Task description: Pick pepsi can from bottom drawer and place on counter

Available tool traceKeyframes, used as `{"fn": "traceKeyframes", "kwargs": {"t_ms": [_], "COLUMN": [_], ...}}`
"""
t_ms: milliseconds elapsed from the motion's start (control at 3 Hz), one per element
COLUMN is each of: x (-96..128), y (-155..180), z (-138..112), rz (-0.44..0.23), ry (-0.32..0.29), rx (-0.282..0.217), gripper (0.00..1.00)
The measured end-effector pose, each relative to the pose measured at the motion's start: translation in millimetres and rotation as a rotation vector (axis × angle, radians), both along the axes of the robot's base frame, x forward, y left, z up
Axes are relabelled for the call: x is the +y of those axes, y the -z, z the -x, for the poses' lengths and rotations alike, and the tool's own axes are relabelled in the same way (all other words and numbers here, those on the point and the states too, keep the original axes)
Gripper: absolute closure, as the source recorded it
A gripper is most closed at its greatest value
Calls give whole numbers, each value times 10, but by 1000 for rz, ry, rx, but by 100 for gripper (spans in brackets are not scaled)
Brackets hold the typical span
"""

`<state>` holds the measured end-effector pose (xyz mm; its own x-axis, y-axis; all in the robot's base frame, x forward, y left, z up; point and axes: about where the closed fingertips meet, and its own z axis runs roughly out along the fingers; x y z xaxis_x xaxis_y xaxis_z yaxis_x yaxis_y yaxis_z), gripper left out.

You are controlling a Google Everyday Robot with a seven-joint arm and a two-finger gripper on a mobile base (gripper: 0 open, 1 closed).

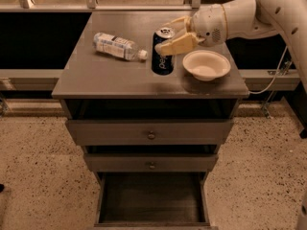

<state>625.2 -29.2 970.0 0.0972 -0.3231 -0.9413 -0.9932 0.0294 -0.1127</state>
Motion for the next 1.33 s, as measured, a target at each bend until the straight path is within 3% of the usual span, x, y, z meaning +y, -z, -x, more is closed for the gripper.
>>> {"fn": "traceKeyframes", "kwargs": {"t_ms": [333,667,1000,1333], "x": [-69,-90,-49,-22], "y": [129,382,491,495], "z": [-128,-223,-246,-244], "rz": [-17,25,80,78], "ry": [38,63,55,51], "rx": [48,69,44,46], "gripper": [100,100,70,46]}}
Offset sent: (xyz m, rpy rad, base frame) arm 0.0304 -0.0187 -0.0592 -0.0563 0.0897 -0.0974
